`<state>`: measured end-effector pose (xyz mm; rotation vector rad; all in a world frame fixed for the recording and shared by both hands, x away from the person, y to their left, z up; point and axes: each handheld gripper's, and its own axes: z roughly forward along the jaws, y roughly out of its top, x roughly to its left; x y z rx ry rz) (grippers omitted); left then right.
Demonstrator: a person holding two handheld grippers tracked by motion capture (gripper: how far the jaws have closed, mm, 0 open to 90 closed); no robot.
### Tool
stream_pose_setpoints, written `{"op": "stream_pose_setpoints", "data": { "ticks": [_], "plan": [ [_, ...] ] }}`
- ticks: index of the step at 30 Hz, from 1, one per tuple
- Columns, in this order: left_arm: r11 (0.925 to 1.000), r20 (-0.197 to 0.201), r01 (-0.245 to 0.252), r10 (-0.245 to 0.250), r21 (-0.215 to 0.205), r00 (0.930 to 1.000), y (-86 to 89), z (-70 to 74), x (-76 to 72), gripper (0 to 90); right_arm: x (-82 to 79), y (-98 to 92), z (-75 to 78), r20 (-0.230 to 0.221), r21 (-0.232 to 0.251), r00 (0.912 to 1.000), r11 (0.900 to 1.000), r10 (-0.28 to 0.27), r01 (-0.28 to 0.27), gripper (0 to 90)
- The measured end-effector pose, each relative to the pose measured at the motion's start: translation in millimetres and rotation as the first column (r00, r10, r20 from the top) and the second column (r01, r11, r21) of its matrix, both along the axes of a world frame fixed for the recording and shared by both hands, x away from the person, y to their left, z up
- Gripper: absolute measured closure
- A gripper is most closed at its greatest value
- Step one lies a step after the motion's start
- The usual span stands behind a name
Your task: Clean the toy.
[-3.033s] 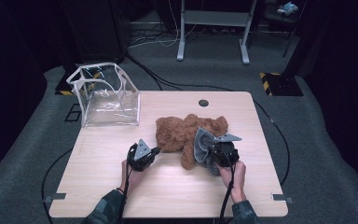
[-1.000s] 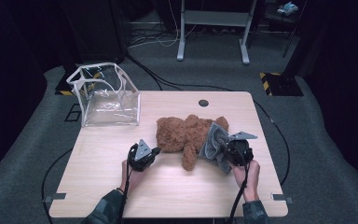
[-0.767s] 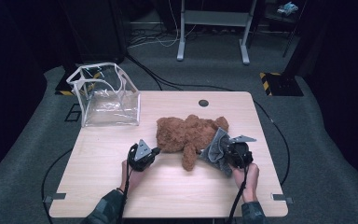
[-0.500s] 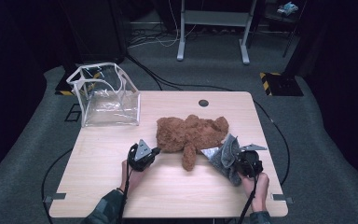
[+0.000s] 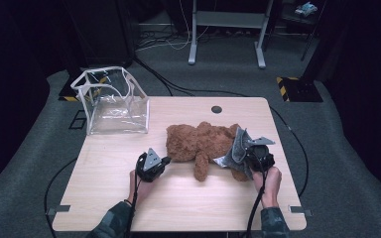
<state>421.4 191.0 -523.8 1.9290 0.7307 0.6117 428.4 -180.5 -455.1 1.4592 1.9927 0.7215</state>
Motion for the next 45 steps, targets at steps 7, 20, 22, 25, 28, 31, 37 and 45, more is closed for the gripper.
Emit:
{"op": "stream_pose_setpoints", "data": {
  "ticks": [7, 20, 22, 25, 28, 31, 37, 45],
  "plan": [
    [1.0, 0.0, 0.0, 0.0, 0.001, 1.0, -0.2, 0.0, 0.0, 89.7, -2.1, 0.5, -10.2, -0.106, 0.046, 0.9942, 0.999, 0.013, -0.008, 80.4],
    [1.0, -0.003, 0.0, 0.0, 0.001, 1.0, -0.8, -0.1, -0.2, 89.7, -10.7, -3.5, 8.3, -0.002, 0.11, 0.9994, 0.993, 0.034, -0.034, 80.0],
    [1.0, 0.0, -0.001, 0.001, 0.002, 1.0, -0.4, 0.0, 0.0, 89.7, -3.6, -2.9, 4.2, -0.001, 0.095, 0.9998, 0.995, 0.018, -0.018, 80.0],
    [1.0, -0.001, -0.001, 0.001, 0.0, 1.0, -0.2, 0.0, 0.1, 89.7, 2.0, 1.5, -10.4, -0.048, 0.05, 0.9987, 0.999, 0.019, -0.016, 80.2],
    [1.0, -0.001, -0.002, 0.002, 0.001, 1.0, -0.2, 0.0, 0.0, 89.7, -3.1, -1.9, -19.8, -0.085, 0.024, 0.9964, 1.0, 0.004, -0.002, 80.5],
    [1.0, -0.001, -0.004, 0.004, 0.002, 1.0, -0.1, 0.0, 0.0, 89.7, -10.0, -13.4, -23.9, -0.134, 0.005, 0.9909, 1.0, -0.011, 0.012, 80.5],
    [0.9997, -0.007, -0.02, 0.02, 0.014, 0.9998, -0.6, 0.7, -0.6, 79.1, -22.9, -39.0, -19.0, -0.111, 0.073, 0.9925, 0.996, -0.052, 0.06, 80.4],
    [0.9983, -0.078, -0.058, 0.058, 0.004, 0.9953, -1.5, 12.9, -12.3, 31.2, -28.1, -49.1, 1.9, -0.044, 0.089, 0.9969, 0.994, -0.064, 0.068, 80.2]
  ]
}}
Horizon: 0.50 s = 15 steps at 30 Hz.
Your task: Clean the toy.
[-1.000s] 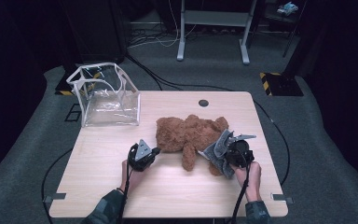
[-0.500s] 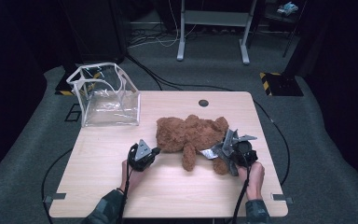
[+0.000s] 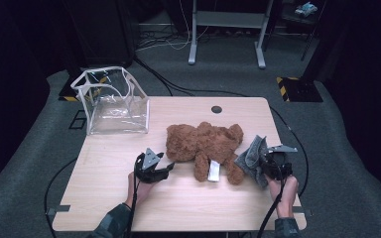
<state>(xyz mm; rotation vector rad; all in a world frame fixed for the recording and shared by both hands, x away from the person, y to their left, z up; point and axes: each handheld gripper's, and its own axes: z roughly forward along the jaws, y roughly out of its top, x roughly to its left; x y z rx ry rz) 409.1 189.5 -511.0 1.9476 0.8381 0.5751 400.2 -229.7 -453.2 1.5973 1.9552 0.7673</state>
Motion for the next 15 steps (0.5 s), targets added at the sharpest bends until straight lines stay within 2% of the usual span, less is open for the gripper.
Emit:
{"op": "stream_pose_setpoints", "data": {
  "ticks": [3, 7, 9, 10, 13, 15],
  "plan": [
    [0.9999, -0.013, 0.006, -0.006, 0.012, 0.9999, -4.1, 6.3, -7.8, 21.6, -0.2, -1.9, 2.2, 0.01, -0.007, 0.9999, 1.0, -0.011, 0.011, 80.3],
    [0.9997, -0.032, 0.024, -0.024, 0.007, 0.9992, -11.2, 12.5, -14.5, 11.1, 0.1, -2.1, 4.2, 0.021, -0.011, 0.9996, 1.0, -0.021, 0.021, 80.2],
    [0.9979, -0.06, 0.065, -0.065, 0.005, 0.9961, -22.1, 16.6, -20.9, 6.1, -0.2, -2.2, 5.8, 0.022, -0.01, 0.9996, 1.0, -0.019, 0.019, 80.2],
    [0.9972, -0.059, 0.074, -0.074, 0.009, 0.9955, -25.6, 17.6, -22.5, 5.0, -0.1, -2.7, 6.2, 0.027, -0.011, 0.9994, 1.0, -0.02, 0.02, 80.2],
    [0.9947, -0.09, 0.102, -0.102, -0.009, 0.9906, -38.2, 17.5, -24.9, 1.2, 0.0, -3.5, 6.2, 0.025, -0.015, 0.9995, 1.0, -0.022, 0.022, 80.2],
    [0.9922, -0.12, 0.123, -0.125, -0.018, 0.9849, -47.1, 15.9, -24.9, 0.0, -0.7, -4.3, 6.3, 0.024, -0.014, 0.9994, 1.0, -0.025, 0.026, 80.2]
  ]
}}
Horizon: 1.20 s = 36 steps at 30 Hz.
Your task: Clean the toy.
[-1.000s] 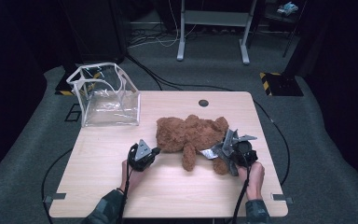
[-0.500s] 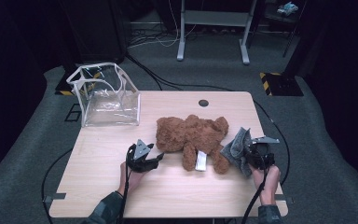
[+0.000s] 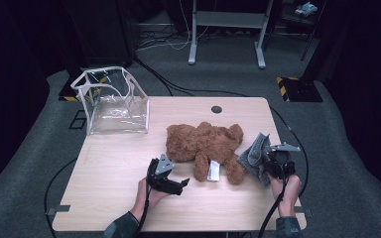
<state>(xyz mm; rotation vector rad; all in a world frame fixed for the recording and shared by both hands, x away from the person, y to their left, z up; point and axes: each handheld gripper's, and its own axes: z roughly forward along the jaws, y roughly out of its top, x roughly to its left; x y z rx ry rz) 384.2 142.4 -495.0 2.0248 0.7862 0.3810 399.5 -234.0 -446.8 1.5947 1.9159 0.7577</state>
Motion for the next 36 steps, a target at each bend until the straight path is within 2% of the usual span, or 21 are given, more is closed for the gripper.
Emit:
{"op": "stream_pose_setpoints", "data": {
  "ticks": [2, 6, 11, 13, 16, 21, 24, 33, 36],
  "plan": [
    [0.9997, -0.022, 0.023, -0.023, 0.003, 0.9995, -9.3, -2.2, -0.2, 0.0, -0.5, -1.2, -0.2, 0.005, -0.003, 1.0, 1.0, 0.003, -0.003, 80.2],
    [0.999, -0.016, 0.037, -0.037, 0.024, 0.9992, -27.7, -6.6, -1.3, 0.0, -1.5, -1.8, -2.2, 0.0, 0.004, 1.0, 1.0, 0.003, -0.003, 80.1],
    [0.999, -0.008, 0.013, -0.013, 0.042, 0.9999, -46.2, -14.4, 1.8, 4.3, -1.8, -2.9, -5.5, -0.005, 0.006, 1.0, 1.0, 0.006, -0.006, 79.9],
    [0.9987, -0.024, 0.005, -0.004, 0.051, 0.9997, -52.1, -16.5, 3.9, 6.6, -1.6, -3.0, -6.6, -0.005, 0.006, 0.9999, 1.0, 0.008, -0.008, 79.8],
    [0.9979, -0.027, -0.011, 0.013, 0.064, 0.9996, -59.0, -19.7, 6.5, 9.9, -0.9, -2.8, -7.9, -0.011, 0.006, 0.9999, 1.0, 0.008, -0.008, 79.8],
    [0.9954, -0.038, -0.056, 0.06, 0.078, 0.9975, -68.7, -26.6, 9.8, 18.6, -0.4, -2.3, -8.9, -0.016, 0.009, 0.9999, 1.0, 0.006, -0.006, 79.7],
    [0.9947, -0.047, -0.08, 0.083, 0.065, 0.9954, -73.2, -29.2, 10.4, 23.2, -0.2, -2.0, -9.6, -0.018, 0.01, 0.9998, 1.0, 0.004, -0.004, 79.7],
    [0.9872, -0.026, -0.139, 0.142, 0.077, 0.9896, -78.3, -30.1, 12.5, 48.6, -0.5, -3.1, -11.8, -0.021, 0.012, 0.9998, 1.0, 0.006, -0.006, 79.6],
    [0.9853, -0.026, -0.152, 0.155, 0.077, 0.9876, -79.8, -30.0, 13.9, 50.8, -0.6, -2.9, -13.0, -0.023, 0.016, 0.9997, 1.0, 0.004, -0.003, 79.5]
  ]
}}
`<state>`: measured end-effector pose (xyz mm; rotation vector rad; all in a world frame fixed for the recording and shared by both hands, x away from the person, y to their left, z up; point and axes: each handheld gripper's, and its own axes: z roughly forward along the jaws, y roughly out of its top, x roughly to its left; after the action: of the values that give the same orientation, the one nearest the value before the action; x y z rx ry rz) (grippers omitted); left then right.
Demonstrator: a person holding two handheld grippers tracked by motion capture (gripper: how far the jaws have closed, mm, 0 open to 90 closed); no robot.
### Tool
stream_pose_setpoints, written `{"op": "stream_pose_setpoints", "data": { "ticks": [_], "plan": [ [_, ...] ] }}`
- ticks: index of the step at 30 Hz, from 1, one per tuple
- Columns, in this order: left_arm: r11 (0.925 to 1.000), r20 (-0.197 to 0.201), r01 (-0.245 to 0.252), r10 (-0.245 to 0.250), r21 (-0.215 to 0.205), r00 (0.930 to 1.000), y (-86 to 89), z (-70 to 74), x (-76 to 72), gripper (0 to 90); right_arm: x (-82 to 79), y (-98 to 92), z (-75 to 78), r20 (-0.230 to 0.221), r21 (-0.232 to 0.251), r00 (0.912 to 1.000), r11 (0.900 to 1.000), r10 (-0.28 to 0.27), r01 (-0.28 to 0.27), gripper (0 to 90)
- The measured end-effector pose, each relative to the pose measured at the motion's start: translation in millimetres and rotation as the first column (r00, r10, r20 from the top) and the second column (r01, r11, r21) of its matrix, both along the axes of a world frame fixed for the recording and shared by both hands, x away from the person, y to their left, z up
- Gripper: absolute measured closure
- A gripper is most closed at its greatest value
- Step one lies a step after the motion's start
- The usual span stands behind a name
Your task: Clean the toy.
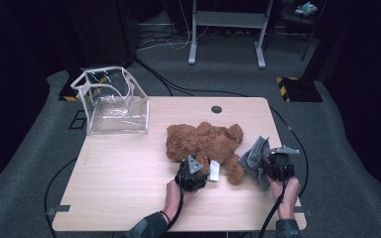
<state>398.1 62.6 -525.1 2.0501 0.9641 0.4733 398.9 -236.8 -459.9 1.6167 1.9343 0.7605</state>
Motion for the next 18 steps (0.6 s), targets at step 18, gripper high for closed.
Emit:
{"op": "stream_pose_setpoints", "data": {
  "ticks": [18],
  "plan": [
    [0.9985, 0.076, -0.011, 0.015, -0.055, 0.997, -7.2, 8.7, 3.3, 71.6, -2.0, -1.6, 0.8, 0.004, 0.002, 1.0, 1.0, -0.003, 0.003, 79.5]
  ]
}}
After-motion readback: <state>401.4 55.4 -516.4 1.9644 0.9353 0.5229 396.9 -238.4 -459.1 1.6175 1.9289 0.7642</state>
